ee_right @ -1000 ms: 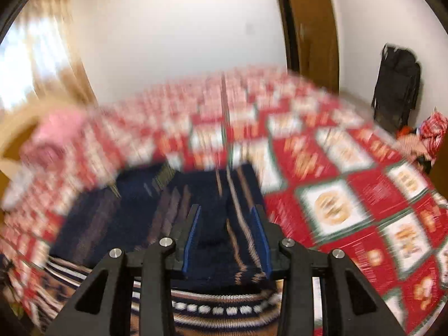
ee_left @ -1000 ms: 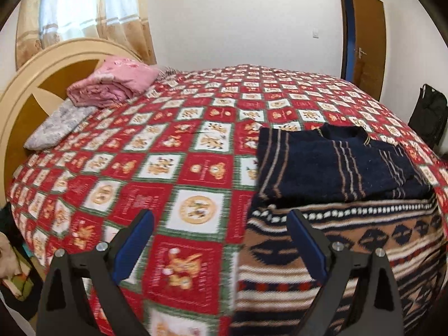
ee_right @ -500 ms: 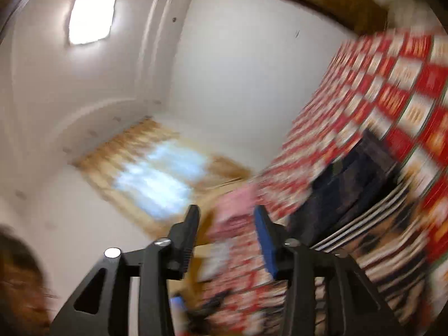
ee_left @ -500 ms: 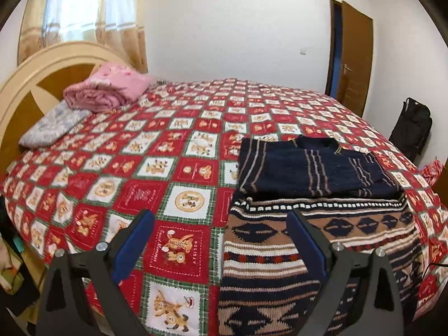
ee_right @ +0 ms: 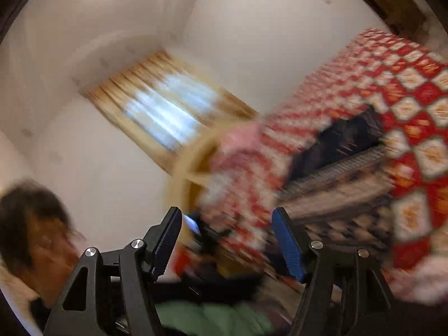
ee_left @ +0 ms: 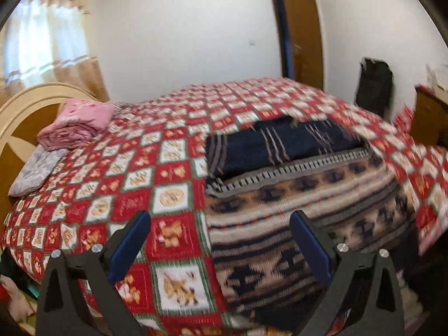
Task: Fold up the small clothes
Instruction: 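Grasp the patterned sweater hem with both tools, then lift the hem with both tools and fold it toward the collar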
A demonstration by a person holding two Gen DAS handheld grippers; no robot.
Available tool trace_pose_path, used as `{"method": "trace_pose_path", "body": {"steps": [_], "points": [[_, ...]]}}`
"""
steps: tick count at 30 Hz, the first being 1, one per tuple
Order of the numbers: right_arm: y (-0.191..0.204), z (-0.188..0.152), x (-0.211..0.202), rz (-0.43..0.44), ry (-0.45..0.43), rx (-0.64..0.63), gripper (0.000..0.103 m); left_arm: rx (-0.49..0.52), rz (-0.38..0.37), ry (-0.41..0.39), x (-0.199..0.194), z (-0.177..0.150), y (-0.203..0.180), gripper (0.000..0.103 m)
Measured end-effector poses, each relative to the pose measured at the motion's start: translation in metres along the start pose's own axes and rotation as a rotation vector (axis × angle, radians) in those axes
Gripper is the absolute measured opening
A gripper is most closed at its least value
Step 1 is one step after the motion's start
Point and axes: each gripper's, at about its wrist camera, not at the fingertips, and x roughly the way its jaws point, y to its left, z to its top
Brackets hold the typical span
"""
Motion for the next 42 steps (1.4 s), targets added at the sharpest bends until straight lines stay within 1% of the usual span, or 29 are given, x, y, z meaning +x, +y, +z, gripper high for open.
{"method": "trace_pose_path", "body": {"steps": [2, 3, 4, 6, 7, 10, 12, 14, 16, 18, 21, 24, 26, 27, 29, 31, 33, 34, 37, 40, 42], "points": [[-0.004, -0.015, 0.002, -0.130, 0.066, 0.006, 0.068, 0.007, -0.028, 0.025, 0.000, -0.013, -0.002, 0.102], [-0.014, -0.024, 0.010, -0.164, 0.103, 0.034, 0.068, 0.011, -0.031, 0.042, 0.001, -0.020, -0.002, 0.102], [-0.022, -0.030, 0.016, -0.165, 0.117, 0.059, 0.068, 0.021, -0.027, 0.061, 0.003, -0.026, -0.003, 0.102], [-0.051, -0.045, 0.041, -0.149, 0.161, 0.142, 0.068, 0.022, -0.002, 0.097, 0.011, -0.027, -0.005, 0.102], [-0.064, -0.053, 0.054, -0.167, 0.190, 0.177, 0.068, 0.014, -0.010, 0.117, 0.013, -0.027, -0.005, 0.102], [-0.100, -0.074, 0.095, -0.267, 0.278, 0.235, 0.068, -0.013, -0.069, 0.141, 0.013, -0.032, -0.007, 0.102], [-0.115, -0.085, 0.115, -0.288, 0.318, 0.269, 0.068, -0.022, -0.074, 0.180, 0.019, -0.037, -0.013, 0.102], [-0.121, -0.092, 0.121, -0.275, 0.325, 0.289, 0.068, -0.032, -0.075, 0.229, 0.028, -0.043, -0.020, 0.102], [-0.118, -0.095, 0.121, -0.281, 0.326, 0.280, 0.068, -0.044, -0.082, 0.271, 0.038, -0.054, -0.025, 0.102], [-0.112, -0.095, 0.116, -0.310, 0.307, 0.252, 0.068, -0.058, -0.069, 0.322, 0.049, -0.064, -0.030, 0.101], [-0.113, -0.093, 0.109, -0.371, 0.266, 0.243, 0.068, -0.104, -0.061, 0.426, 0.067, -0.081, -0.030, 0.100], [-0.123, -0.096, 0.107, -0.414, 0.252, 0.281, 0.068, -0.173, -0.089, 0.522, 0.079, -0.096, -0.027, 0.097], [-0.133, -0.101, 0.108, -0.436, 0.248, 0.302, 0.068, -0.196, -0.114, 0.553, 0.083, -0.102, -0.028, 0.094], [-0.139, -0.103, 0.110, -0.452, 0.252, 0.304, 0.068, -0.203, -0.122, 0.559, 0.083, -0.104, -0.028, 0.092], [-0.144, -0.106, 0.119, -0.509, 0.275, 0.277, 0.068, -0.216, -0.124, 0.552, 0.080, -0.103, -0.026, 0.092], [-0.146, -0.108, 0.128, -0.542, 0.300, 0.244, 0.068, -0.240, -0.134, 0.511, 0.072, -0.096, -0.019, 0.092], [-0.146, -0.109, 0.135, -0.548, 0.313, 0.230, 0.068, -0.268, -0.139, 0.463, 0.063, -0.090, -0.012, 0.093], [-0.146, -0.108, 0.137, -0.549, 0.316, 0.227, 0.068, -0.275, -0.138, 0.457, 0.062, -0.089, -0.010, 0.093], [-0.149, -0.108, 0.144, -0.572, 0.323, 0.210, 0.068, -0.275, -0.121, 0.480, 0.069, -0.094, -0.012, 0.093], [-0.150, -0.109, 0.150, -0.604, 0.330, 0.190, 0.068, -0.285, -0.097, 0.525, 0.084, -0.101, -0.015, 0.092], [-0.153, -0.111, 0.148, -0.605, 0.334, 0.188, 0.068, -0.236, -0.090, 0.517, 0.083, -0.102, -0.018, 0.092]]}}
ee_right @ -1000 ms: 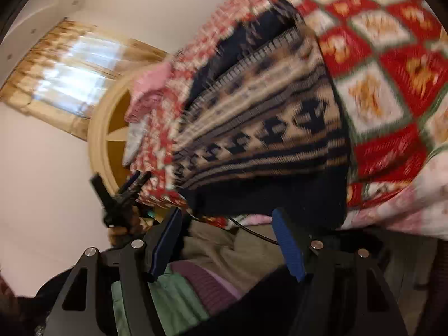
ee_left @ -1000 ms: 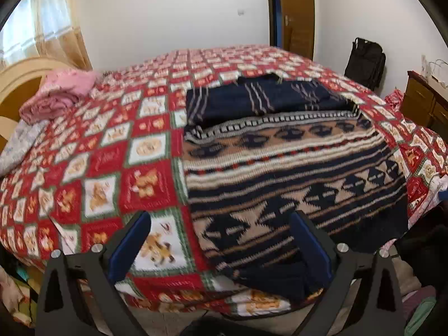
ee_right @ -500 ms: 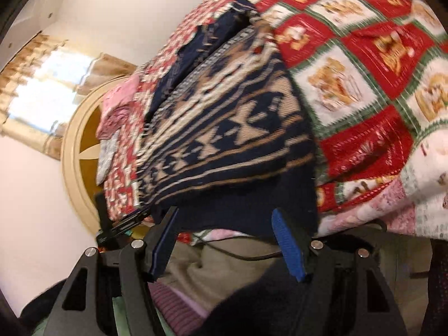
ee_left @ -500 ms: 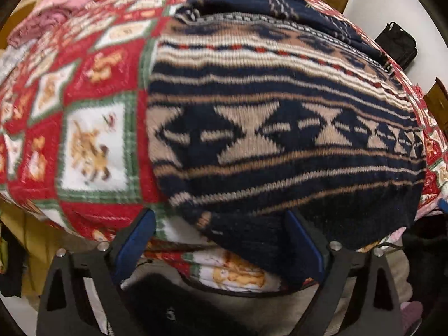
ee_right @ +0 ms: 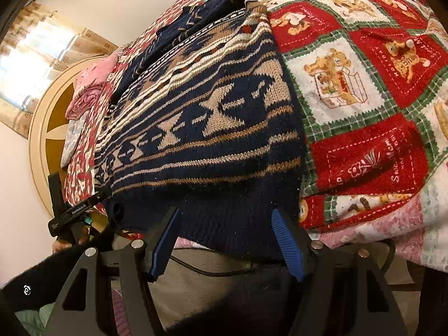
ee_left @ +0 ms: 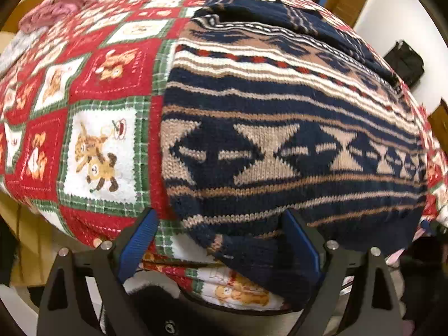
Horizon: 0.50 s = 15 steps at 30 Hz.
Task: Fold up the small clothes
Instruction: 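Lift the hem with both tools and fold it toward the collar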
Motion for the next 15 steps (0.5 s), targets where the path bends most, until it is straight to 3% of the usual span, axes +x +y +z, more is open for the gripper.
{"method": "trace_pose_path", "body": {"steps": [4, 6, 11, 15], "points": [[-0.005, -0.001, 0.003, -0.009, 0.007, 0.011, 0.068, 0.253, 0.086, 0.061, -0.003, -0.016, -0.017, 0.082], [-0.007, -0.002, 0.002, -0.010, 0.006, 0.008, 0.068, 0.318, 0.112, 0.060, -0.010, -0.020, -0.012, 0.081], [-0.010, -0.004, 0.009, -0.015, 0.024, 0.006, 0.068, 0.237, -0.012, 0.010, -0.031, -0.015, 0.012, 0.081], [-0.011, -0.007, 0.017, -0.012, 0.044, 0.003, 0.068, 0.123, -0.152, 0.011, -0.020, -0.008, 0.011, 0.084]]}}
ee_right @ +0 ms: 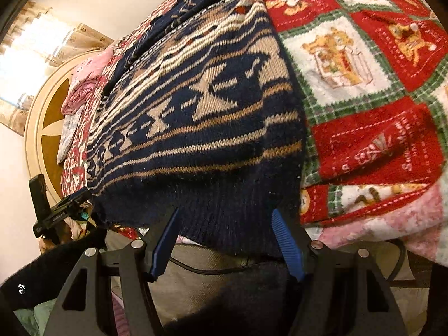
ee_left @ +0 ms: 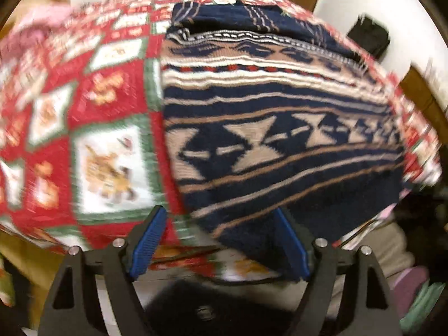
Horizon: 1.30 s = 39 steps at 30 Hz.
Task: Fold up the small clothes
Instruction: 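Lift the hem with both tools and fold it toward the collar, then lay the folded hem on the collar and open both tools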
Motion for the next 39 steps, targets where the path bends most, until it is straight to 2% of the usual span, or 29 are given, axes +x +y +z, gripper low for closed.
{"method": "trace_pose_path", "body": {"steps": [1, 3, 5, 8, 11, 12, 13, 14, 15, 16, 19, 20, 21, 25, 27, 29, 31, 32, 33, 35, 36, 39], "points": [[0.000, -0.001, 0.002, -0.005, 0.002, -0.002, 0.068, -0.025, -0.021, 0.015, 0.007, 0.000, 0.002, 0.084], [0.000, -0.002, 0.004, -0.011, 0.003, -0.006, 0.068, -0.028, 0.009, 0.038, 0.019, -0.004, -0.003, 0.084], [-0.001, -0.003, 0.007, -0.011, 0.001, -0.008, 0.068, -0.023, 0.028, 0.021, 0.019, -0.005, -0.009, 0.087], [0.001, -0.004, 0.012, -0.007, 0.006, -0.019, 0.068, -0.063, 0.006, -0.015, 0.019, -0.001, -0.011, 0.090], [0.008, -0.007, 0.020, -0.026, 0.034, -0.066, 0.059, -0.014, 0.016, 0.034, 0.029, 0.002, -0.013, 0.088], [0.009, -0.008, 0.022, -0.035, 0.044, -0.075, 0.056, 0.024, 0.008, 0.059, 0.032, -0.002, -0.018, 0.085], [0.009, -0.008, 0.023, -0.035, 0.050, -0.079, 0.046, 0.042, -0.006, 0.075, 0.035, -0.005, -0.022, 0.081], [0.009, -0.009, 0.025, -0.029, 0.058, -0.083, 0.031, 0.049, -0.029, 0.103, 0.039, -0.007, -0.024, 0.071], [0.008, -0.010, 0.026, -0.021, 0.067, -0.086, 0.022, 0.042, -0.058, 0.135, 0.045, -0.010, -0.026, 0.058], [0.007, -0.011, 0.027, -0.009, 0.072, -0.085, 0.009, 0.035, -0.073, 0.150, 0.048, -0.010, -0.025, 0.055], [0.008, -0.013, 0.023, 0.011, 0.059, -0.100, 0.007, 0.033, -0.104, 0.141, 0.047, -0.011, -0.025, 0.037], [0.011, -0.012, 0.018, 0.039, 0.051, -0.112, 0.006, 0.031, -0.109, 0.133, 0.042, -0.010, -0.021, 0.021], [0.015, -0.011, 0.010, 0.074, 0.033, -0.123, 0.006, 0.018, -0.122, 0.116, 0.036, -0.006, -0.019, 0.011], [0.026, 0.007, -0.032, 0.245, -0.065, -0.116, 0.006, -0.063, -0.227, 0.020, 0.000, 0.005, -0.005, 0.011], [0.030, 0.020, -0.050, 0.321, -0.112, -0.101, 0.002, -0.100, -0.261, -0.046, -0.021, 0.021, 0.001, 0.011], [0.032, 0.042, -0.073, 0.456, -0.184, -0.065, 0.001, -0.153, -0.313, -0.099, -0.035, 0.040, 0.012, 0.011], [0.033, 0.064, -0.087, 0.525, -0.246, -0.035, 0.001, -0.199, -0.336, -0.136, -0.042, 0.060, 0.018, 0.011], [0.035, 0.074, -0.090, 0.527, -0.270, -0.039, 0.001, -0.207, -0.322, -0.153, -0.041, 0.069, 0.017, 0.011], [0.039, 0.086, -0.092, 0.487, -0.303, -0.050, 0.001, -0.206, -0.281, -0.171, -0.040, 0.080, 0.017, 0.011], [0.043, 0.101, -0.093, 0.382, -0.348, -0.058, 0.002, -0.176, -0.130, -0.230, -0.037, 0.102, 0.012, 0.011], [0.042, 0.106, -0.092, 0.364, -0.355, -0.043, 0.002, -0.152, -0.081, -0.233, -0.033, 0.111, 0.009, 0.011], [0.038, 0.101, -0.090, 0.338, -0.329, -0.021, 0.002, -0.106, -0.069, -0.229, -0.030, 0.120, 0.007, 0.011]]}}
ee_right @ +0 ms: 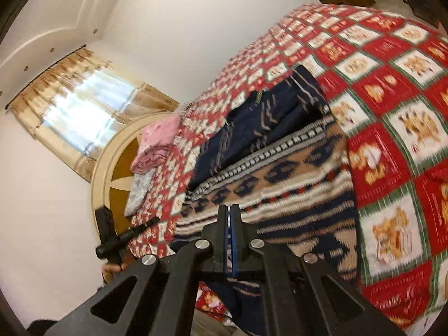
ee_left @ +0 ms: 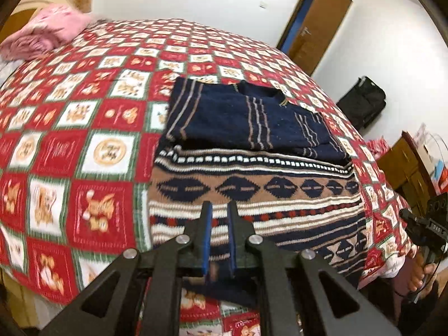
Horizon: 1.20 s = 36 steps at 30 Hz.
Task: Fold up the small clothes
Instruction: 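Lay the folded hem on the collar and open both tools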
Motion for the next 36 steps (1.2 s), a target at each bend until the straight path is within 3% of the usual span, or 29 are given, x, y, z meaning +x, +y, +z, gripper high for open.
{"method": "trace_pose_path", "body": {"steps": [2, 4, 6, 8, 13, 15, 17, 20, 23, 25, 27, 28, 32, 36], "points": [[0.003, -0.013, -0.001, -0.070, 0.024, -0.049, 0.002, 0.065, 0.042, -0.029, -0.005, 0.000, 0.004, 0.015], [-0.001, -0.029, -0.004, -0.080, 0.054, -0.061, 0.002, 0.164, 0.077, -0.045, -0.012, -0.008, 0.000, 0.029], [-0.013, -0.045, -0.010, -0.064, 0.084, -0.034, 0.002, 0.319, 0.132, -0.068, -0.014, -0.023, -0.008, 0.054], [-0.023, -0.062, -0.011, -0.058, 0.114, 0.008, 0.002, 0.474, 0.163, -0.095, -0.015, -0.039, -0.019, 0.059], [-0.039, -0.076, -0.007, -0.058, 0.148, 0.092, 0.002, 0.867, 0.143, -0.133, -0.021, -0.085, -0.048, 0.067], [-0.038, -0.072, -0.007, -0.046, 0.135, 0.098, 0.002, 1.051, 0.132, -0.147, -0.016, -0.103, -0.062, 0.077], [-0.032, -0.069, -0.008, -0.044, 0.126, 0.085, 0.003, 1.157, 0.092, -0.097, -0.003, -0.111, -0.070, 0.078], [-0.028, -0.067, -0.013, -0.042, 0.117, 0.080, 0.003, 1.216, 0.065, 0.006, 0.020, -0.108, -0.077, 0.078], [-0.032, -0.068, -0.017, -0.051, 0.111, 0.087, 0.003, 1.233, 0.110, 0.074, 0.048, -0.102, -0.080, 0.078], [-0.038, -0.068, -0.022, -0.065, 0.100, 0.105, 0.003, 1.174, 0.038, 0.110, 0.051, -0.092, -0.082, 0.064], [-0.045, -0.068, -0.027, -0.083, 0.081, 0.126, 0.003, 1.091, -0.033, 0.149, 0.050, -0.083, -0.084, 0.022], [-0.048, -0.067, -0.029, -0.090, 0.074, 0.131, 0.003, 1.062, -0.030, 0.151, 0.050, -0.081, -0.084, 0.016], [-0.063, -0.068, -0.034, -0.137, 0.053, 0.161, 0.003, 0.938, -0.037, 0.135, 0.047, -0.079, -0.085, 0.009], [-0.068, -0.068, -0.038, -0.197, 0.053, 0.139, 0.003, 0.735, -0.156, 0.056, 0.023, -0.057, -0.078, 0.009]]}}
